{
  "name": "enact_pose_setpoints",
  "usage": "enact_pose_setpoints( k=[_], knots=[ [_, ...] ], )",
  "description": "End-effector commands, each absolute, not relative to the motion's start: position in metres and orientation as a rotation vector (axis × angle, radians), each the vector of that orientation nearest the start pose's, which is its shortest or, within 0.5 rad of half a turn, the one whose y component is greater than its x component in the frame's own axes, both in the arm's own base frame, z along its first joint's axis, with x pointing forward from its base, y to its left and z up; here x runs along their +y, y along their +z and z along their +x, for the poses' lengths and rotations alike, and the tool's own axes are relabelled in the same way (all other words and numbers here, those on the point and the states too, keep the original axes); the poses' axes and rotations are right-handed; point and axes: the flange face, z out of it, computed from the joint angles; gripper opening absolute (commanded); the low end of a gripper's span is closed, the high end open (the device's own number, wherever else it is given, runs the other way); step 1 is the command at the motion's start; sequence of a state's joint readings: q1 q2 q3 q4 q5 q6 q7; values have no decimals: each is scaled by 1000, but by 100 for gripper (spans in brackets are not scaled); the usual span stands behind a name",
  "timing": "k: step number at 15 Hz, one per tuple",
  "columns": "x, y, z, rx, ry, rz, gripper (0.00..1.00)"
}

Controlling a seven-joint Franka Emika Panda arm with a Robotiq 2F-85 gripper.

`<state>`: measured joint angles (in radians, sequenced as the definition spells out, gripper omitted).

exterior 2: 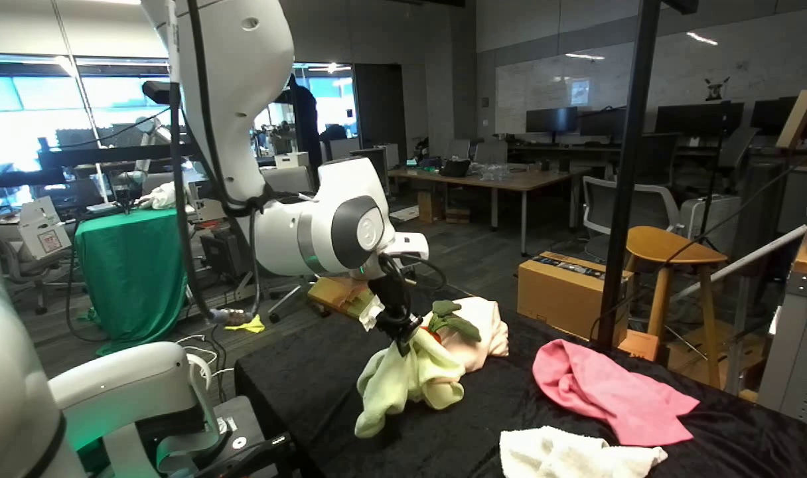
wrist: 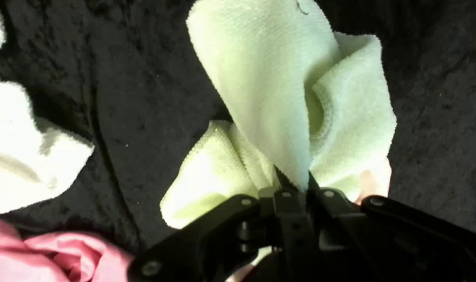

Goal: Pile all the objects in the middle of the table

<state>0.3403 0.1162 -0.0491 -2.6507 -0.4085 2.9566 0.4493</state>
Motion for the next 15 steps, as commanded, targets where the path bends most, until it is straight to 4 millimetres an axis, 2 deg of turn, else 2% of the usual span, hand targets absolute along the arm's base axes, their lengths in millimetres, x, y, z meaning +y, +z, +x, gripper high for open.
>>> enact_pose_setpoints(
  k=[1, 5, 7, 10, 14, 15],
  knots=[
    [140, 262, 429, -365, -500, -3119, 5],
    [156, 285, 454, -408, -555, -3093, 5],
    [171, 297, 475, -416, -587, -3087, 5],
    [204, 318, 509, -398, -594, -3085, 5],
    [246, 329, 561, -375, -576, -3105, 5],
    [254, 326, 573, -367, -564, -3119, 5]
  ],
)
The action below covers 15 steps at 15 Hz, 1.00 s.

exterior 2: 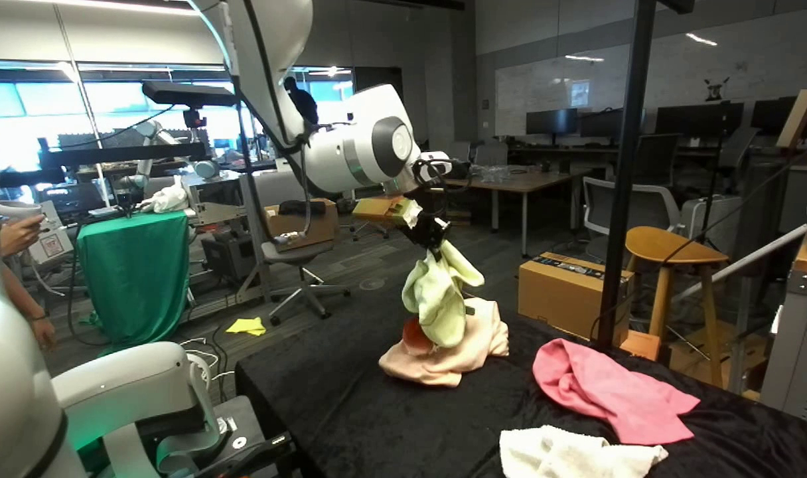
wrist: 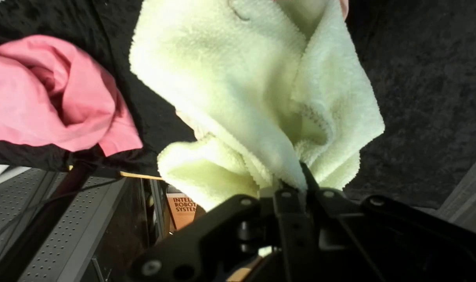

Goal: Pile all the objects in the middle of the table

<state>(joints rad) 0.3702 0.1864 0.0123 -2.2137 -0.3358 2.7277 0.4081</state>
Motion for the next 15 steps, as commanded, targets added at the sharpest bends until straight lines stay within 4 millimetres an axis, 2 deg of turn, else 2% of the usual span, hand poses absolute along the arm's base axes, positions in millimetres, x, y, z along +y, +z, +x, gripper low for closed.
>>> enact_pose_setpoints(
  k=[1, 4, 8, 13, 15],
  knots=[
    [261, 324, 583, -360, -547, -3130, 5],
    [266, 314, 608, -339, -475, -3169, 5],
    [256, 291, 624, -325, -351, -3242, 5],
    [236, 258, 618, -383, -110, -3281, 5],
    [236, 248, 612, -450, -46, -3266, 5]
  ],
)
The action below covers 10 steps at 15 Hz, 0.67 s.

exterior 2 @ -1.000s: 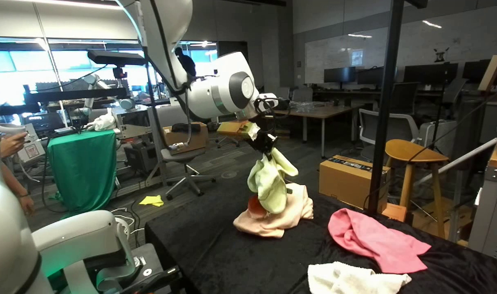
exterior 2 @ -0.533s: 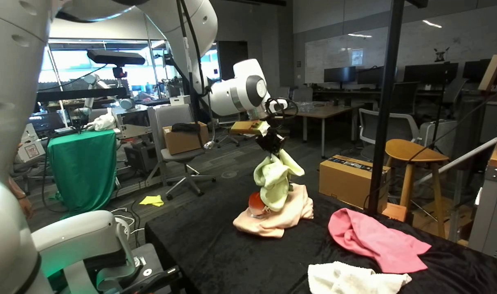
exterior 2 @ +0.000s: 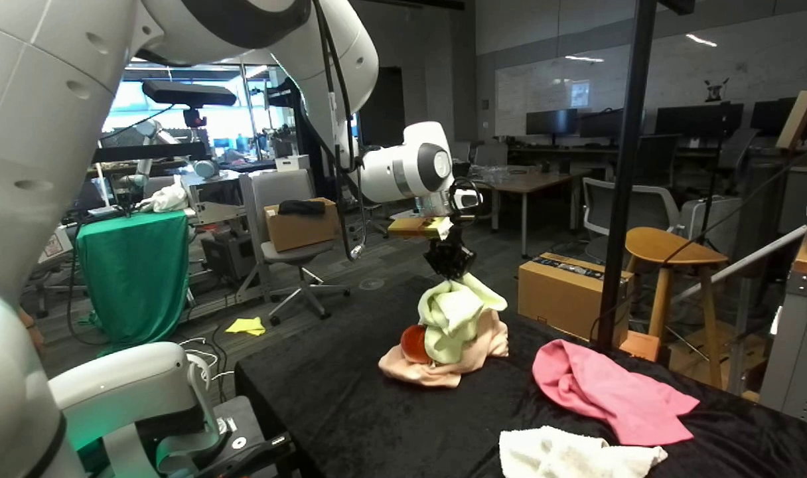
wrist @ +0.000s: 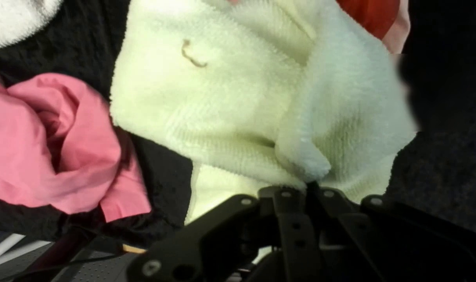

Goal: Pile all the objects in the middle of the table

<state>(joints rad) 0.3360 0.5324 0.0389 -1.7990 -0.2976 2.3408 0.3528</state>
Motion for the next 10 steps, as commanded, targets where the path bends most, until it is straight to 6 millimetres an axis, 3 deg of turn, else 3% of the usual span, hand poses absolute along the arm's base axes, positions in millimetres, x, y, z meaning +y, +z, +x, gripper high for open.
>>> enact_pose_setpoints(
  k=[1, 5, 10],
  knots=[
    [238, 245, 609, -490, -29, -3250, 5],
    [248, 232, 601, -588, 15, -3224, 5],
    [261, 231, 593, -671, 42, -3177, 4]
  ],
)
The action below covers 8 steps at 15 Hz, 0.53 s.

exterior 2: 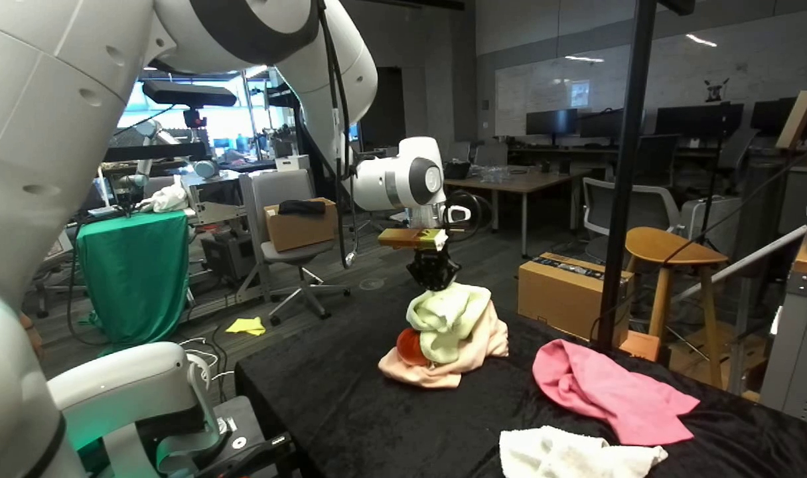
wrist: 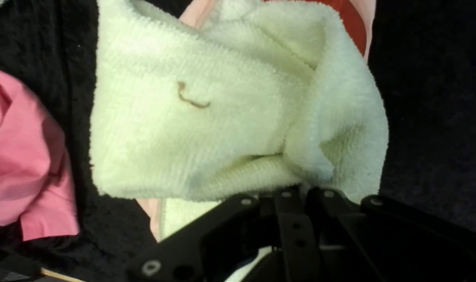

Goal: Pile all the objects in the middle of the table

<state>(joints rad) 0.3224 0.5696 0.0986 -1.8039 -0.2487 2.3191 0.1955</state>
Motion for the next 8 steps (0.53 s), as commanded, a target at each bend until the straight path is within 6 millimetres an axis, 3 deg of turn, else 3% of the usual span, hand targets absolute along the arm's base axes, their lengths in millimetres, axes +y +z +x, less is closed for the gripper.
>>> enact_pose_setpoints(
  k=[1, 2, 4, 8],
  knots=[
    [261, 232, 593, -676, 42, -3174, 9],
    [261, 234, 594, -679, 36, -3174, 32],
    [259, 238, 595, -690, 32, -3175, 35],
    [255, 252, 598, -705, 16, -3179, 64]
  ],
)
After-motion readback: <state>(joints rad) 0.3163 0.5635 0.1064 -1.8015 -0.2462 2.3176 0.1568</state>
